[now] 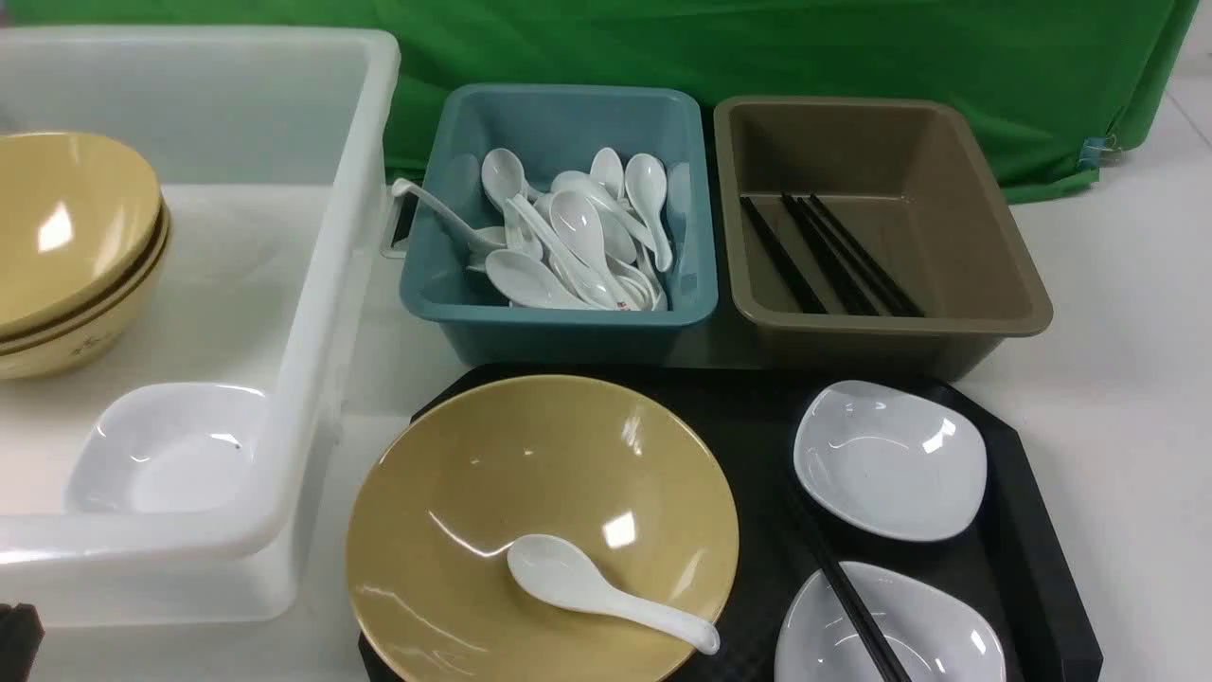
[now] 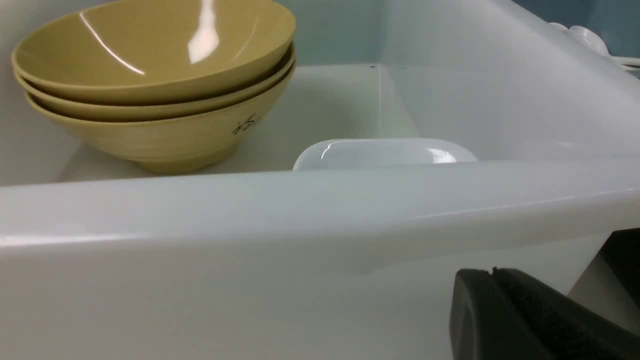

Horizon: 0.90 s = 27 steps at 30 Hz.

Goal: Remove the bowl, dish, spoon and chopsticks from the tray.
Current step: Use the right arm to grab the chopsticks

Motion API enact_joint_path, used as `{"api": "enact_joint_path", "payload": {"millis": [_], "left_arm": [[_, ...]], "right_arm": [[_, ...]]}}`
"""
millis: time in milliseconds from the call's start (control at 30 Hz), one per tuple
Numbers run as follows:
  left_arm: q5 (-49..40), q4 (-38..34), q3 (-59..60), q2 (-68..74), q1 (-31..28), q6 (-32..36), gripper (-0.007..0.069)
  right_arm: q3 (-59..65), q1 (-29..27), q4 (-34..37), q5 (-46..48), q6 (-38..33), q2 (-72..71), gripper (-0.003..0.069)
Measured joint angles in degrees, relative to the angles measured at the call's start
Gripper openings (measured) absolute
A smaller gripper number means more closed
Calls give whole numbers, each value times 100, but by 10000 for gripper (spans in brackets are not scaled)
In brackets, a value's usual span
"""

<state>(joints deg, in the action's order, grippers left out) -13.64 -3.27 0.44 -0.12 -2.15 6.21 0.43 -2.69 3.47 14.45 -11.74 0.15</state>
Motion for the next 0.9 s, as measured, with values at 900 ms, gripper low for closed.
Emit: {"api": "enact_joint_path", "payload": {"millis": [900], "left_arm": [[4477,-2074,0,0,0,-2297,21]], "right_arm": [[0,13,351,-564,317,0,242]]}}
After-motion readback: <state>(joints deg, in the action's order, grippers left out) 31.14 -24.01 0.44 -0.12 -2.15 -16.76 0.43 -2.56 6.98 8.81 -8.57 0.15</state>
